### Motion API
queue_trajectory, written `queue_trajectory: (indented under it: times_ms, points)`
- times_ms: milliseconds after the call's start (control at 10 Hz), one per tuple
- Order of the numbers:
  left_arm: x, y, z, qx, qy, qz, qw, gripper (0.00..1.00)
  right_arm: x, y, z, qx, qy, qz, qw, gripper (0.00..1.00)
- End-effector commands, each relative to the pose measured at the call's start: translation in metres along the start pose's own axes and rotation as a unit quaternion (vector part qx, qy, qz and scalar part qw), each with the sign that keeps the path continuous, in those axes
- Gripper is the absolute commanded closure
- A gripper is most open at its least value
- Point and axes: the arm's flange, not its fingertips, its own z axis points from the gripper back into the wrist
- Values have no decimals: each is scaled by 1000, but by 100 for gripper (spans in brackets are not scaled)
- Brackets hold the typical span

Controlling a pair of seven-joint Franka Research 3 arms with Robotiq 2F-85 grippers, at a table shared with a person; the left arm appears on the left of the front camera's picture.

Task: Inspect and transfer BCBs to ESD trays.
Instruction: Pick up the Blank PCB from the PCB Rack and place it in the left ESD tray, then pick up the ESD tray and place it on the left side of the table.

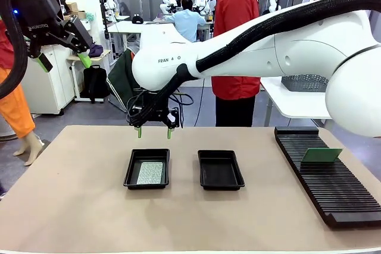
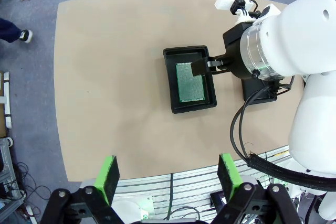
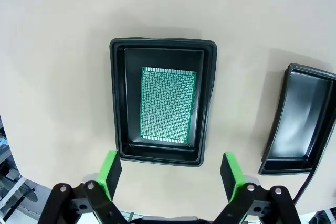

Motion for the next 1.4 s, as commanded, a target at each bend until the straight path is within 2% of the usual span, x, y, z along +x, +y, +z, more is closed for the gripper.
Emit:
queue_trajectory:
  times_ms: [0, 1200, 1300]
  points:
    - [-1, 1, -1, 2, 0, 4, 1000, 0, 0, 0, 0, 2, 2, 4, 1000, 0]
    - [0, 0, 0, 0, 0, 0, 1000, 0, 0, 0, 0, 0, 0, 0, 1000, 0]
    - [5, -1, -11, -3, -4, 16, 1000, 0, -11, -15, 9, 39, -3, -3, 999, 0]
